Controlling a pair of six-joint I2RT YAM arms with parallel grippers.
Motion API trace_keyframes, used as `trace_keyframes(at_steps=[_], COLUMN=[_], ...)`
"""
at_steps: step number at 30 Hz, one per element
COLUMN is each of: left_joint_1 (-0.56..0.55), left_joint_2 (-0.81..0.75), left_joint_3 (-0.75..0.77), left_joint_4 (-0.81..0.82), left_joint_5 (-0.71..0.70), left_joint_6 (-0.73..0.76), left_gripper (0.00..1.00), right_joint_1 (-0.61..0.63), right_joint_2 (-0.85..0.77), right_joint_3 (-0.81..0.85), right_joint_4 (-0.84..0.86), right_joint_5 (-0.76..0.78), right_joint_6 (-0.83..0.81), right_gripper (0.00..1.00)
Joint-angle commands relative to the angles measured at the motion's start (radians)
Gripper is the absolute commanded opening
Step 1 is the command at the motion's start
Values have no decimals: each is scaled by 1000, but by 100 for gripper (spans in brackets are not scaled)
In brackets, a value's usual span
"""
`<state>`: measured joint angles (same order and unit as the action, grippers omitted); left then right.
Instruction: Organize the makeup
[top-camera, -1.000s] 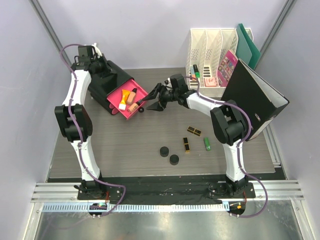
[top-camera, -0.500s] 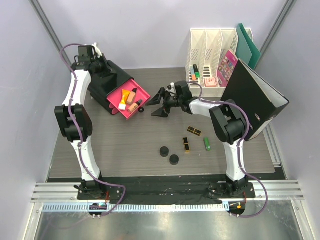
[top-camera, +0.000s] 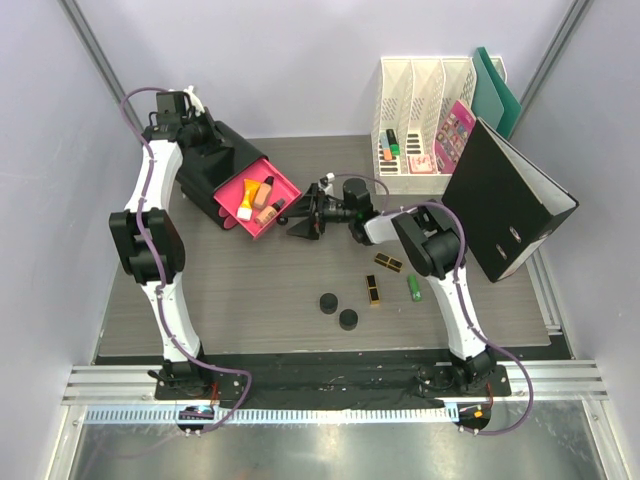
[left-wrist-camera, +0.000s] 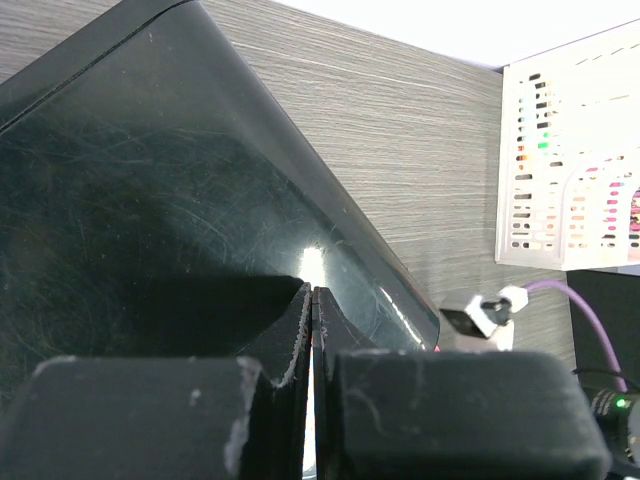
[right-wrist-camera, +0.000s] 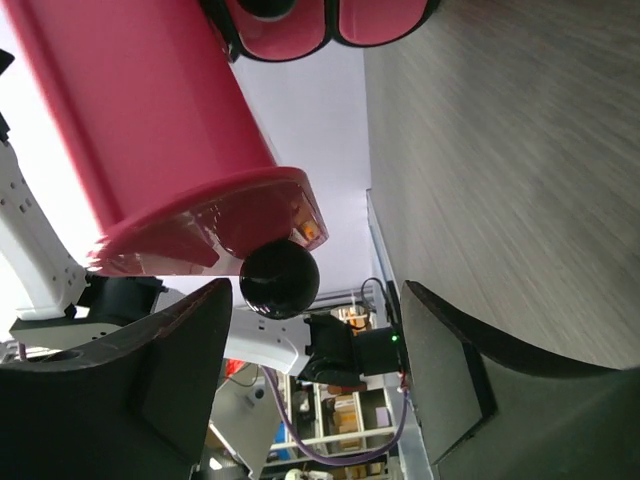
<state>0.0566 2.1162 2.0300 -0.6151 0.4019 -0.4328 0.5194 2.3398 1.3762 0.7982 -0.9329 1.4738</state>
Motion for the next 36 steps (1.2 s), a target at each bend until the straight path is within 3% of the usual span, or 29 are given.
trace_keyframes(at_steps=[1,8,17,24,36], left_joint_1=[0,0,0,0,0], left_joint_2=[125,126,131,134,142], left_joint_3=[-105,-105,-99,-99,-100], left_joint_4=[-336,-344,-345,-347,-353], left_joint_5=[-130,-138,-140,-137,-149], left_joint_6=[82,85,85,86,83], left_gripper=[0,0,0,0,0], right_joint_1=[30,39,39,37,41], right_joint_2=[3,27,32,12,-96], right_joint_3=[21,63,99,118,210], right_joint_4=[185,159,104,41,-186], right_joint_5=[-21,-29,8,8,25], right_joint_6=[69,82,49,7,-164], right_gripper=[70,61,42,17,11])
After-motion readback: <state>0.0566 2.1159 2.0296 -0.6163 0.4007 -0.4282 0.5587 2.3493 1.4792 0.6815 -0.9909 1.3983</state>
